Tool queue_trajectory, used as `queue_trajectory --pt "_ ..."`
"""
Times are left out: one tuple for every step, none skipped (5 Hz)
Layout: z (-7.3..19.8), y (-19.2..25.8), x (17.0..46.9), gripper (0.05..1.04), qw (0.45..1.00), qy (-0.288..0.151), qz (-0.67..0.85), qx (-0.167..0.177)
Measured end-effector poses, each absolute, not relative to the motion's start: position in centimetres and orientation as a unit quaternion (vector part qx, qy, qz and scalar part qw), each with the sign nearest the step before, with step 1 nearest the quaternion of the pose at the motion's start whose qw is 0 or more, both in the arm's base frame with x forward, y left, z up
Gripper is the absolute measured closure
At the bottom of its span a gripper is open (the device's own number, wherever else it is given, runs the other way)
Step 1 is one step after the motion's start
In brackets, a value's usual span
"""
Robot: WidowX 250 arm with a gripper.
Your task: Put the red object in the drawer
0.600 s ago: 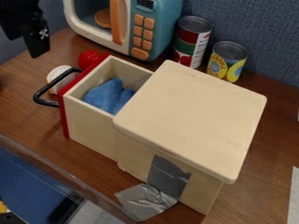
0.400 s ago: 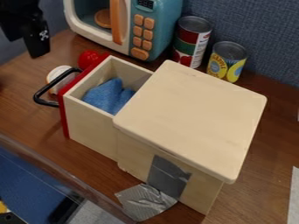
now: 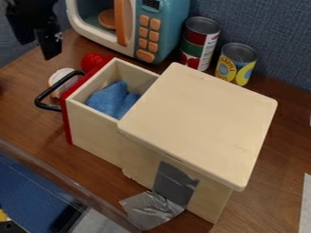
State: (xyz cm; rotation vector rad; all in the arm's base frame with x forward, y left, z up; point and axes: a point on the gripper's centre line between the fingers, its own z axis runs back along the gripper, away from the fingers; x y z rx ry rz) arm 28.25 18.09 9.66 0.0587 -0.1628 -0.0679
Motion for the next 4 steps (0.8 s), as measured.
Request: queue_trajectory --pt "9.0 19.8 30.6 0.083 0.996 -0.082 -0.005 0.032" --pt "8.5 20.7 32.2 0.083 0.997 -0.079 0.014 0.023" --pt "7.5 20.3 33.5 0.083 0.997 -0.069 0.031 0.008" --pt "7.7 18.9 34.5 0.083 0.997 -0.070 0.031 -0.003"
